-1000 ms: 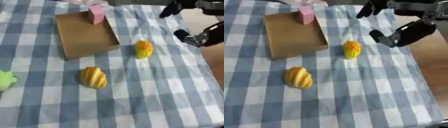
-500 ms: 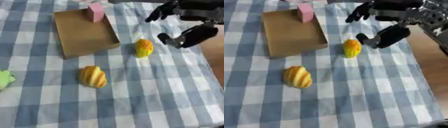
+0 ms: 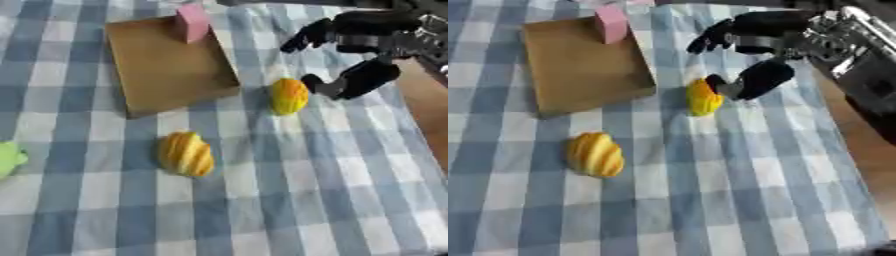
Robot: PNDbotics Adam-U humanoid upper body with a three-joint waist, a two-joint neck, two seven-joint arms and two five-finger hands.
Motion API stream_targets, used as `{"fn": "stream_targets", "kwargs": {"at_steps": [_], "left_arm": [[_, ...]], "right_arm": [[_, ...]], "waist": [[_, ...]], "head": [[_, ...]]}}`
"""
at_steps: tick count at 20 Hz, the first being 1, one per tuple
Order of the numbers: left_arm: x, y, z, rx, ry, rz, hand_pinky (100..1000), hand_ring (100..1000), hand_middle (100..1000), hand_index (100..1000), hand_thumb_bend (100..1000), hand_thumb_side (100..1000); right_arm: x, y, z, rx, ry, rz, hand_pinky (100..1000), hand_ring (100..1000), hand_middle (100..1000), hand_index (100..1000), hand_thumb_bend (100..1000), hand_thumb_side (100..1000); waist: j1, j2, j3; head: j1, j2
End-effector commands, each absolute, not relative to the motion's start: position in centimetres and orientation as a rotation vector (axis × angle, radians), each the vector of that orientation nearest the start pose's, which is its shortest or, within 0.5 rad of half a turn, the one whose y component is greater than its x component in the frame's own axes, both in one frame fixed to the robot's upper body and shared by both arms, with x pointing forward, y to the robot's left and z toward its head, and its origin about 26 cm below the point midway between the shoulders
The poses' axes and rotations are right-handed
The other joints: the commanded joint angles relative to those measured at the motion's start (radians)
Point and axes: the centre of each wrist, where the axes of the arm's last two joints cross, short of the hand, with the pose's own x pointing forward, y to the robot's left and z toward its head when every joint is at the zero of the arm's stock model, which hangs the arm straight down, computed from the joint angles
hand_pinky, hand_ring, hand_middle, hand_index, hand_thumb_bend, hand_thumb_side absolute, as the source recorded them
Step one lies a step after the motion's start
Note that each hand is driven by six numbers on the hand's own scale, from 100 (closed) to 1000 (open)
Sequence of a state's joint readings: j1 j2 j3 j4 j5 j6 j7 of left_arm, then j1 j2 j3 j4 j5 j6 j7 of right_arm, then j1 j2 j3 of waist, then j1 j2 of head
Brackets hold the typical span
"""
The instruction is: Pick up objects on the table and place them in the box.
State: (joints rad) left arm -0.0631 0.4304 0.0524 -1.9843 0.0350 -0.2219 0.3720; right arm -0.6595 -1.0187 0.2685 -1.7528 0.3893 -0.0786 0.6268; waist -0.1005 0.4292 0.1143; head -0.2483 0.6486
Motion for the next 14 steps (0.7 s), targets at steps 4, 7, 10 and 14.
{"fn": "stream_targets", "kwargs": {"at_steps": [4,7,10,14], "left_arm": [[27.1,31.1,15.5,0.438,-2.333,-0.016,928,717,824,881,136,658],[27.1,31.0,15.5,0.432,-2.335,-0.018,928,717,824,881,134,659],[27.1,31.0,15.5,0.426,-2.335,-0.019,927,718,824,880,129,659],[27.1,30.9,15.5,0.421,-2.335,-0.02,927,717,823,880,124,660]], "right_arm": [[34.5,-32.5,31.0,-0.879,-1.393,1.821,825,879,857,920,100,463],[34.7,-32.7,30.7,-0.887,-1.387,1.812,826,879,857,913,100,477],[35.1,-32.8,30.4,-0.888,-1.376,1.811,827,880,857,915,100,494],[35.7,-32.9,29.7,-0.894,-1.347,1.81,828,882,859,919,100,513]], "waist": [[0.004,-0.014,0.002],[0.004,-0.013,0.001],[0.005,-0.012,0.003],[0.006,-0.008,0.009]], "head": [[-0.003,-0.014],[-0.004,-0.016],[-0.006,-0.02],[-0.009,-0.023]]}}
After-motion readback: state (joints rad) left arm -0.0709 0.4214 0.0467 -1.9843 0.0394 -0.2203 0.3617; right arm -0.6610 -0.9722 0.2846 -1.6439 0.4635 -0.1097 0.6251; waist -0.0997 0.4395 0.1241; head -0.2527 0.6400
